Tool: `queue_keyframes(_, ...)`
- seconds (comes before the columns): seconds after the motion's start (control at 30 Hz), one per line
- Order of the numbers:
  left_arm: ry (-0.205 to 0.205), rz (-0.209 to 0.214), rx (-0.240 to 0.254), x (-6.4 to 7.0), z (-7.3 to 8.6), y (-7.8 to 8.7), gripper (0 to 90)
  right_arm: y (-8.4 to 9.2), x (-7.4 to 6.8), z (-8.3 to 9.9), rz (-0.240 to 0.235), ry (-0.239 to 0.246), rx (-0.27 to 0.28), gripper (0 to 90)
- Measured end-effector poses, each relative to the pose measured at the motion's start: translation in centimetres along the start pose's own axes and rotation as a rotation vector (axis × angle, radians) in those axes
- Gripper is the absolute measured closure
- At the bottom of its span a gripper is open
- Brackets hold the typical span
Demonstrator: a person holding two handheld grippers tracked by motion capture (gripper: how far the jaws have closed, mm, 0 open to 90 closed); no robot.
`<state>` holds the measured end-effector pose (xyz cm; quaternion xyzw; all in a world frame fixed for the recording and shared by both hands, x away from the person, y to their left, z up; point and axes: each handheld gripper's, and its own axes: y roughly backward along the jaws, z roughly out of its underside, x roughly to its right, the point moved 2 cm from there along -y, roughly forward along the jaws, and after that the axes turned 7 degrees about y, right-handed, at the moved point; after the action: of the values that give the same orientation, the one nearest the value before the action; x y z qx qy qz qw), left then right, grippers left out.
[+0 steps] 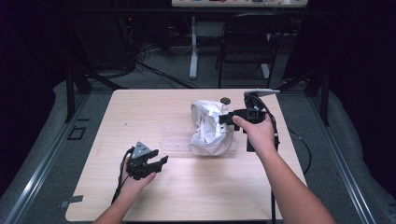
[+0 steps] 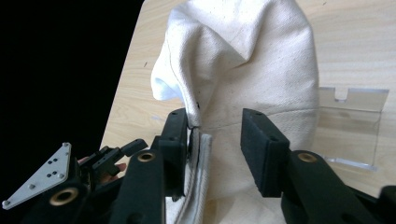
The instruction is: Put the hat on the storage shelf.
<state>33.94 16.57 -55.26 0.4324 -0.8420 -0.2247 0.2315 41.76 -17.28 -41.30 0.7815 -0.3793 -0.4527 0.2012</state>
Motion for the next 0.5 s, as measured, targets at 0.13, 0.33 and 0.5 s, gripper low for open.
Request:
queue_keyframes(0.13, 0.005, -0.001, -0.002, -0.1, 0.0, 0.0, 48.6, 0.6, 0.1, 0.0, -0.003, 0.014, 0.04, 54.1)
queue_keyframes(0.33, 0.005, -0.011, -0.007, -0.3, 0.1, 0.0, 47.3, 1.9, 0.4, 0.4, -0.001, 0.036, 0.058, 49.0)
queue_keyframes(0.5, 0.004, -0.026, -0.009, -0.4, 0.1, -0.2, 45.8, 2.7, 1.0, 1.0, 0.017, 0.047, 0.066, 46.7)
